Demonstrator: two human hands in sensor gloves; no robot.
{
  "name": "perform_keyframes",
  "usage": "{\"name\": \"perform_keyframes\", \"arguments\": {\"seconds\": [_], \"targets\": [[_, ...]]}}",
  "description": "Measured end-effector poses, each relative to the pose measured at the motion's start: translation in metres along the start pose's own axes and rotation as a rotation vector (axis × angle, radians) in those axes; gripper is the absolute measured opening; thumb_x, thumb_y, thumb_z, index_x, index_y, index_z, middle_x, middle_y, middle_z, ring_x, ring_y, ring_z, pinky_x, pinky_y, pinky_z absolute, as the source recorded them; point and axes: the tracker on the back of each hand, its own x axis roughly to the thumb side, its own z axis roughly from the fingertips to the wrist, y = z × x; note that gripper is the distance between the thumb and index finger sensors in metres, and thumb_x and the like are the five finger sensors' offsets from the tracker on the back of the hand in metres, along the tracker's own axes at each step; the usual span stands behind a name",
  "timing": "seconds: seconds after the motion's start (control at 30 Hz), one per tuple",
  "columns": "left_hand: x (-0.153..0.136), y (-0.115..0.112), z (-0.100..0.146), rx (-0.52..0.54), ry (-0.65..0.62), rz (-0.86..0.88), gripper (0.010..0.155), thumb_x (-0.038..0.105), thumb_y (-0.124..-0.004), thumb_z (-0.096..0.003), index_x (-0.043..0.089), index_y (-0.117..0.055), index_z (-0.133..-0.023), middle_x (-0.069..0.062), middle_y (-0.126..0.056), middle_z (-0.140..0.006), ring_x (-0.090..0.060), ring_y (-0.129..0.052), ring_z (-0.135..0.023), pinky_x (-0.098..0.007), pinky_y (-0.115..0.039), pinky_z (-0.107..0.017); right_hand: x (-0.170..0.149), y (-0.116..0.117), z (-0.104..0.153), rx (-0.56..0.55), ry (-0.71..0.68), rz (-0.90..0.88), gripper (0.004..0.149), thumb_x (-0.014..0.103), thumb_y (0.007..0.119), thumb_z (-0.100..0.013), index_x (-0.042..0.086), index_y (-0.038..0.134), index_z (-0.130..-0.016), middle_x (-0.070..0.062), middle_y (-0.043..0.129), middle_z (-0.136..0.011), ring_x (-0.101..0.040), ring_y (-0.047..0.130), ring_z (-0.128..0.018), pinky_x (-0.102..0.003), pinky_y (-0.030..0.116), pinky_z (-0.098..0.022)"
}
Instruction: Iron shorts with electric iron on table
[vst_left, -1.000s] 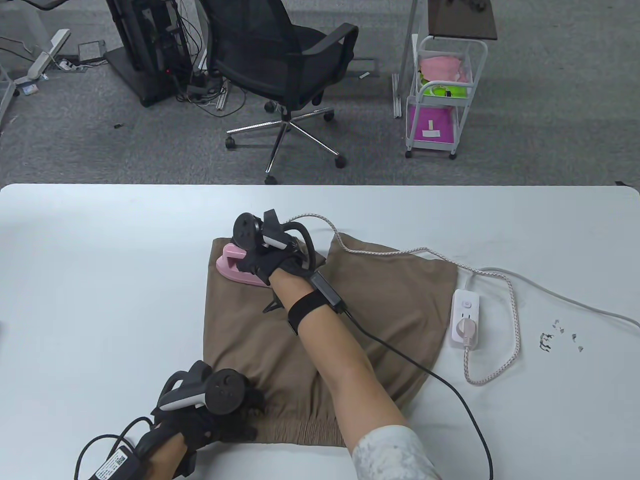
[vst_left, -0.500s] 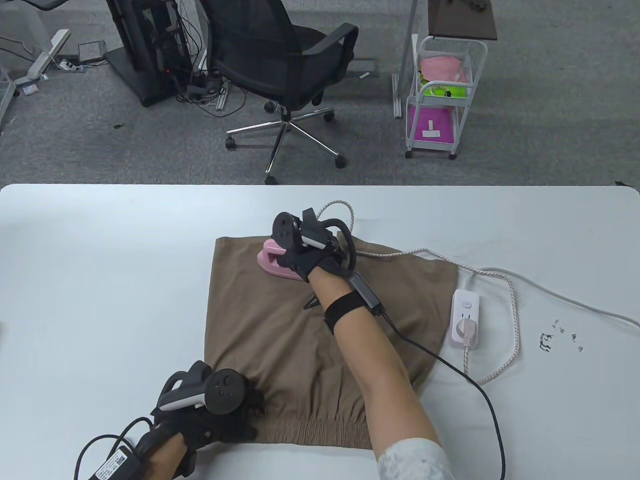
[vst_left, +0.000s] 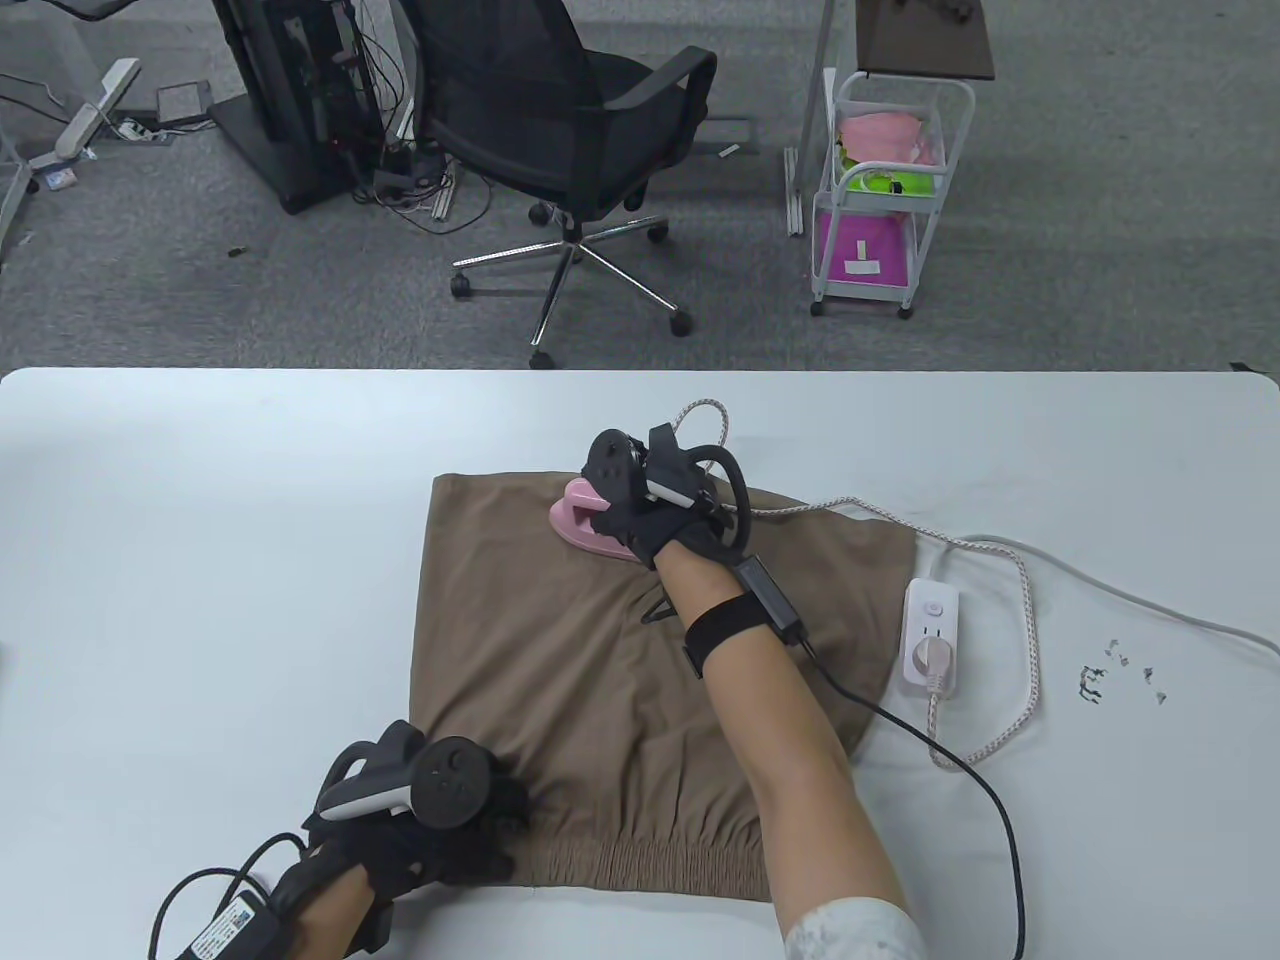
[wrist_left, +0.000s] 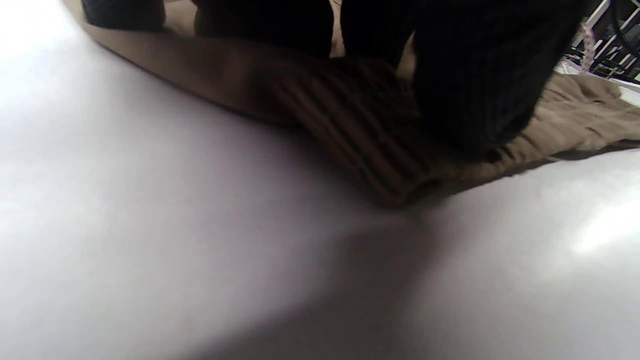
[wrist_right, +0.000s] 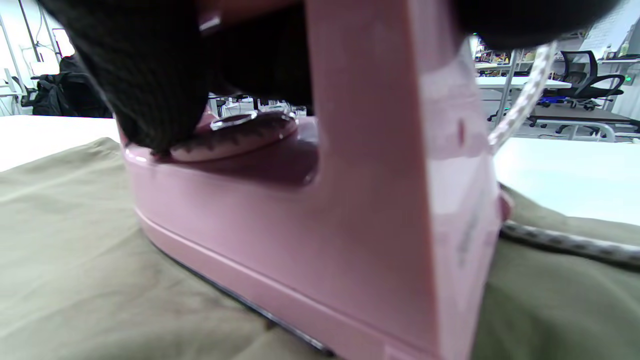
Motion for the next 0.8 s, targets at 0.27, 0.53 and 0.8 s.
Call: {"name": "perform_keyframes", "arguments": {"seconds": [0.27,0.53,0.8], "targets": [[0.001,0.000,0.000,-0.001,0.004,-0.003,0.071,0.059,-0.087,-0.0418,0.042,-0.057,-0.103,0.003,-0.054,-0.109,-0.024,-0.063,-0.092,-0.065,-0.050,-0.076,0.035,0.006,-0.011,0.012,-0.049,-0.039,0.059,0.052,0.093,-0.048,0.042,0.071,-0.101,0.011,0.087,-0.075,-0.013,0.096,-0.050,-0.049,0.083,-0.030],[0.001,-0.001,0.000,-0.002,0.005,-0.006,0.071,0.059,-0.087,-0.0418,0.042,-0.057,-0.103,0.003,-0.054,-0.109,-0.024,-0.063,-0.092,-0.065,-0.050,-0.076,0.075,0.011,-0.019,0.015,-0.098,-0.065,0.060,0.053,0.093,-0.048,0.042,0.070,-0.102,0.011,0.086,-0.076,-0.014,0.096,-0.050,-0.049,0.083,-0.030],[0.001,-0.001,0.000,-0.003,0.004,-0.006,0.071,0.059,-0.087,-0.0420,0.042,-0.057,-0.103,0.004,-0.054,-0.109,-0.024,-0.063,-0.092,-0.065,-0.050,-0.076,0.106,0.016,-0.026,0.021,-0.142,-0.101,0.060,0.053,0.092,-0.048,0.042,0.069,-0.103,0.011,0.087,-0.076,-0.014,0.096,-0.050,-0.049,0.083,-0.030]]}}
